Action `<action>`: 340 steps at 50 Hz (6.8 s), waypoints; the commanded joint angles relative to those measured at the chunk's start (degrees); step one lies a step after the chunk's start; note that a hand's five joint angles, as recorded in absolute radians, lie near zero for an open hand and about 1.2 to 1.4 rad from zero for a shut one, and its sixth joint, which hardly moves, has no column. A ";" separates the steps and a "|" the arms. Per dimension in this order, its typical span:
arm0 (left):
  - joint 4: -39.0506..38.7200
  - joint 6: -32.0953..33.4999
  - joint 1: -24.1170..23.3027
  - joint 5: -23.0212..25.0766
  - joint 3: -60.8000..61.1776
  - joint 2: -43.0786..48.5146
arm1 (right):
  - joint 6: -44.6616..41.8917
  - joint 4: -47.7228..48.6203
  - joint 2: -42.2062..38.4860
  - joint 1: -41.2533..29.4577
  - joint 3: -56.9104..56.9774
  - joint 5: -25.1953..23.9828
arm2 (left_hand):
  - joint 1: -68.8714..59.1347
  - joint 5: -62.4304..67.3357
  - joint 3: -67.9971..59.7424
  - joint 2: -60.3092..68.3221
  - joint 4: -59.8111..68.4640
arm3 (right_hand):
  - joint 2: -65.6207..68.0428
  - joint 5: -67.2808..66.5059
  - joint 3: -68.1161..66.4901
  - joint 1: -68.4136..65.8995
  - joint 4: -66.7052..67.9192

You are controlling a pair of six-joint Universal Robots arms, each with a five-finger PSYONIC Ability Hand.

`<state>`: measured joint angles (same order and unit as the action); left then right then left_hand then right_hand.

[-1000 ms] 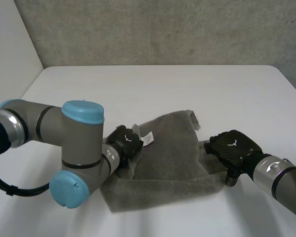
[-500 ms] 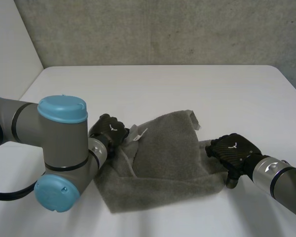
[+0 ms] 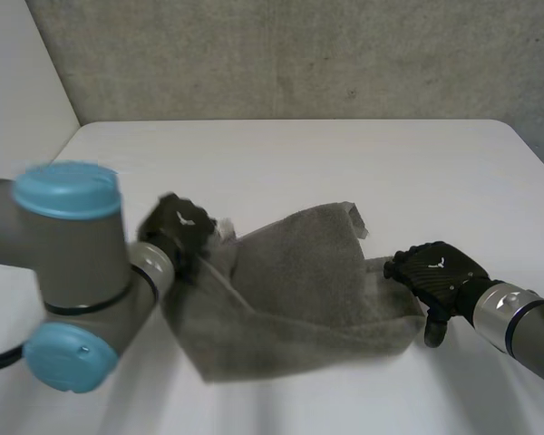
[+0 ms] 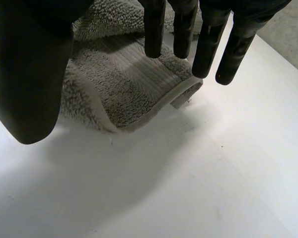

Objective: Fold the towel.

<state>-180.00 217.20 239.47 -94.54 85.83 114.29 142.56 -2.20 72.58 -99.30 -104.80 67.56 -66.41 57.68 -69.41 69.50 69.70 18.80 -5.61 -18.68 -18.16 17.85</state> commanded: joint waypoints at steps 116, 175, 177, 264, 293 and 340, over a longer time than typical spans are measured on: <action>-29.09 -27.09 20.07 9.64 11.82 4.45 | 0.52 10.91 -10.00 -12.32 12.86 10.49 | -13.59 12.32 -10.59 10.50 10.30 | 61.20 -64.39 -61.32 -61.84 62.15; -14.15 -4.77 14.62 18.25 24.38 -5.92 | 5.62 12.40 -7.62 -9.59 7.41 10.14 | 34.16 -35.43 37.16 -37.25 -37.45 | 61.20 -64.39 -61.32 -61.84 62.15; -14.32 -4.85 15.58 18.07 24.38 -5.66 | 5.62 12.40 -7.63 -9.68 7.41 10.14 | 33.99 -35.26 36.99 -37.08 -37.28 | 61.20 -64.39 -61.32 -61.84 62.15; -15.03 -14.79 20.34 15.00 15.60 -35.02 | 13.88 -2.98 27.35 -0.10 23.23 6.36 | -13.59 12.32 -10.59 10.50 10.30 | 61.20 -64.39 -61.32 -61.84 62.15; 6.69 -9.35 18.93 15.97 -31.04 10.15 | 1.14 -10.40 -14.47 -6.87 57.05 14.69 | -13.59 12.32 -10.59 10.50 10.30 | 61.20 -64.39 -61.32 -61.84 62.15; -19.78 -3.37 21.12 16.93 0.20 17.63 | 0.35 7.66 -20.73 -7.31 25.88 14.27 | -13.59 12.32 -10.59 10.50 10.30 | 61.20 -64.39 -61.32 -61.84 62.15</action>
<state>-201.85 207.76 259.47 -77.51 83.52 131.34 143.12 6.48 52.93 -106.61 -76.37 81.68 -66.68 59.30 -69.68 69.76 69.78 76.96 -67.44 -76.93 -76.39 76.56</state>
